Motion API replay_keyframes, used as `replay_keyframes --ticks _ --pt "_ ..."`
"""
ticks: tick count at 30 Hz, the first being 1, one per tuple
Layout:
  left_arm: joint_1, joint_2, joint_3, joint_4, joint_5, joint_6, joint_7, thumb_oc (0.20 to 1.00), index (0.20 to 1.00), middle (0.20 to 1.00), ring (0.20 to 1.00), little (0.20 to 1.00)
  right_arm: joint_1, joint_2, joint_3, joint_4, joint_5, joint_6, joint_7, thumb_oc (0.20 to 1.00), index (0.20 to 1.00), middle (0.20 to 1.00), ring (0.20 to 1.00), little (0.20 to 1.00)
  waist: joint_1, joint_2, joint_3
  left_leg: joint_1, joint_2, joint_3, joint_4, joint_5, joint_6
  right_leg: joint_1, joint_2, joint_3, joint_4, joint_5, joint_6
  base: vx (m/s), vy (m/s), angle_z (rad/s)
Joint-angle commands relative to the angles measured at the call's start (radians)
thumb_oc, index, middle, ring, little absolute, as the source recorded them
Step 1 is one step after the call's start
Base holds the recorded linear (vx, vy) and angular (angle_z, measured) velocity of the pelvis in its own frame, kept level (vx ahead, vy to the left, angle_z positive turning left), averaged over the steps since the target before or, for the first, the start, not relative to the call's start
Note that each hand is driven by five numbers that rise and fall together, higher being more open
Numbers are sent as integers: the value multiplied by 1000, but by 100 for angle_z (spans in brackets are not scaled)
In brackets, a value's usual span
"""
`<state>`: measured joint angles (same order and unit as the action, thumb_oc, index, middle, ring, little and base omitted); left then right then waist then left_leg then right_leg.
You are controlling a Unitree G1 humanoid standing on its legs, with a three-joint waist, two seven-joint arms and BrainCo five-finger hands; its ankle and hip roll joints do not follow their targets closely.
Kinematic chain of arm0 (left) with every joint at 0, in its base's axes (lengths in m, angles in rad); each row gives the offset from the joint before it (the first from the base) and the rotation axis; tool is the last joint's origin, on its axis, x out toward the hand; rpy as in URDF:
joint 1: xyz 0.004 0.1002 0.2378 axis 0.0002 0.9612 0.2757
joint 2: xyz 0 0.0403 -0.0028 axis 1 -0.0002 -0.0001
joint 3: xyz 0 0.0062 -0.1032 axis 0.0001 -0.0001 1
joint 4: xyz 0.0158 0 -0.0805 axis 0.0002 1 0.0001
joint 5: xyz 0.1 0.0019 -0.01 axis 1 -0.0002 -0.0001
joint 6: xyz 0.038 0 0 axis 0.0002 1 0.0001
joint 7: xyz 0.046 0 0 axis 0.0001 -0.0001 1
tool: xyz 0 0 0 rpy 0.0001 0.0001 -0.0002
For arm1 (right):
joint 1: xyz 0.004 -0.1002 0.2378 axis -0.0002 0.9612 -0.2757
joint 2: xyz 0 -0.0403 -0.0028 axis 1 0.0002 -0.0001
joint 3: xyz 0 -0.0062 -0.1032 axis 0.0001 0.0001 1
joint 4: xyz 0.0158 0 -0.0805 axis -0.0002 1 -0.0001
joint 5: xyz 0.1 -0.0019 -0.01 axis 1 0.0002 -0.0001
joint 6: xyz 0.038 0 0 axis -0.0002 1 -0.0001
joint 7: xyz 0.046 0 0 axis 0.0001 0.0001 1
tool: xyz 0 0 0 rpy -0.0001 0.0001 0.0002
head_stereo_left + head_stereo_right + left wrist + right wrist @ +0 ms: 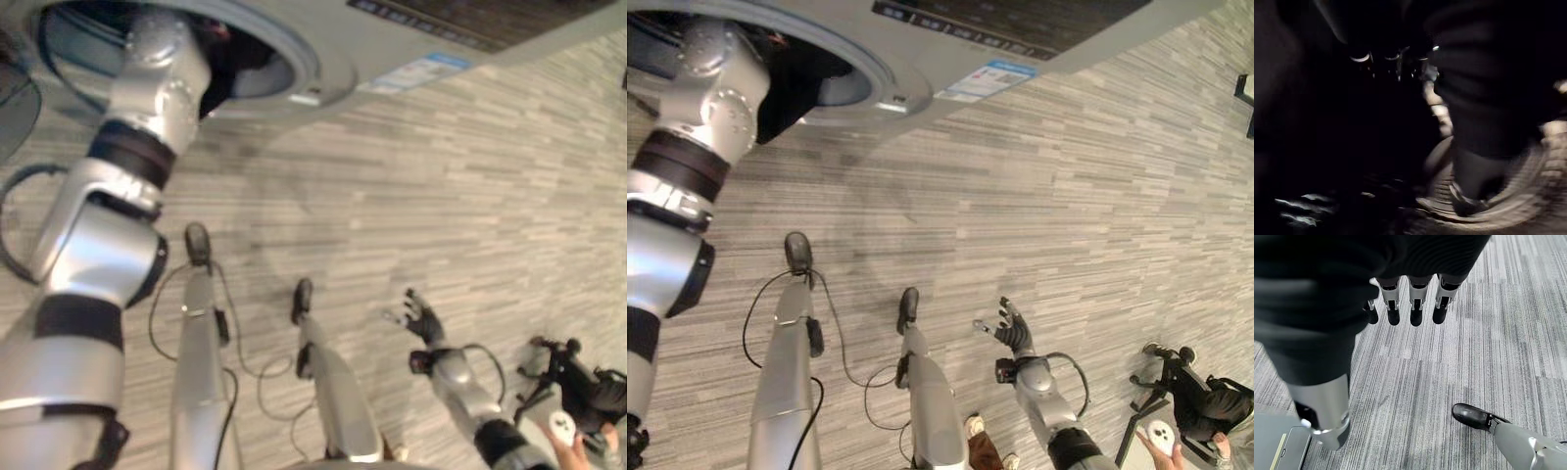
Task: Grab the laundry basket,head to the washer,open it,put in the laundry and shut it.
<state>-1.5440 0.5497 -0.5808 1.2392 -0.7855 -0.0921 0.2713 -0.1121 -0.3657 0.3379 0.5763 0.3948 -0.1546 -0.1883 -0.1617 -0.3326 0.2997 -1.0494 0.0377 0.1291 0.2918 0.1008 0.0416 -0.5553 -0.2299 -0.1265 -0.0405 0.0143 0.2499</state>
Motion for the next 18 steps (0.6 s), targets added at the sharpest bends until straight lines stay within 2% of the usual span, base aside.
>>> replay_keyframes --ticks 1,4,6,7,8,9,12,13,14,15,16,18 --pt "-128 26 42 93 108 38 -7 1000 1000 1000 1000 1000 -61 -53 -23 86 30 17 -6 1000 1000 1000 1000 1000 -6 39 62 36 9 -56 -1 -113 -46 214 103 -29 5 65 -57 0 0 0" --pt "-192 -28 27 64 88 15 16 1000 1000 1000 1000 1000 -71 -51 2 97 41 19 -1 1000 1000 1000 1000 1000 -15 37 57 39 6 -54 -5 -112 -46 213 104 -26 6 67 -59 -11 -5 8" --pt "-345 -54 -113 -9 214 -7 52 1000 1000 1000 1000 1000 -65 -78 7 81 48 5 11 1000 1000 1000 1000 1000 -26 38 51 36 9 -51 -8 -110 -46 208 104 -23 3 79 -54 -22 9 12" --pt "-347 -56 -115 -11 217 -5 56 1000 1000 1000 1000 1000 -66 -75 5 80 48 5 11 1000 1000 1000 1000 1000 -24 36 53 36 9 -51 -8 -110 -46 208 104 -23 3 80 -54 -30 4 5" --pt "-427 -49 -258 -54 518 7 179 1000 1000 1000 1000 1000 -52 -85 11 50 35 -35 18 1000 1000 1000 1000 1000 -29 38 52 35 15 -48 -7 -108 -46 203 102 -21 2 90 -48 -31 -1 2" --pt "-428 -51 -278 -47 581 23 202 1000 1000 1000 1000 1000 -50 -90 14 34 31 -48 19 1000 1000 1000 1000 1000 -30 36 53 34 19 -47 -6 -108 -45 202 102 -20 4 88 -47 -31 -2 -1" --pt "-406 -64 -271 -76 632 26 226 1000 1000 1000 1000 1000 -52 -86 18 34 24 -60 11 1000 1000 1000 1000 1000 -29 37 56 34 23 -48 -1 -109 -45 201 102 -21 7 86 -47 -20 -18 -1" --pt "-360 -45 -267 -233 747 5 302 1000 1000 1000 1000 1000 -48 -64 20 39 13 -73 3 1000 1000 1000 1000 1000 -20 40 63 34 24 -52 0 -110 -45 204 102 -23 11 79 -49 0 0 0" --pt "-353 -42 -264 -243 752 10 304 1000 1000 1000 1000 1000 -47 -64 21 40 13 -74 3 1000 1000 1000 1000 1000 -21 40 62 35 24 -52 1 -111 -45 205 103 -23 11 79 -49 -23 -42 0" --pt "-300 -4 -249 -356 843 9 347 1000 1000 1000 1000 1000 -41 -48 25 36 6 -83 3 1000 1000 1000 1000 1000 -14 40 67 39 22 -55 -1 -112 -46 207 103 -24 12 76 -50 0 0 0" --pt "-178 85 -223 -537 1009 15 397 1000 1000 1000 1000 1000 -26 -33 36 21 -5 -106 10 1000 1000 1000 1000 1000 2 38 80 45 20 -60 -4 -116 -49 213 105 -28 14 65 -54 -37 -32 0" --pt "-30 172 -172 -666 1114 30 405 1000 1000 1000 1000 1000 -9 -25 40 8 -18 -122 11 1000 1000 1000 1000 1000 22 38 91 56 18 -63 -11 -116 -52 219 105 -35 17 50 -60 -27 -24 -3"
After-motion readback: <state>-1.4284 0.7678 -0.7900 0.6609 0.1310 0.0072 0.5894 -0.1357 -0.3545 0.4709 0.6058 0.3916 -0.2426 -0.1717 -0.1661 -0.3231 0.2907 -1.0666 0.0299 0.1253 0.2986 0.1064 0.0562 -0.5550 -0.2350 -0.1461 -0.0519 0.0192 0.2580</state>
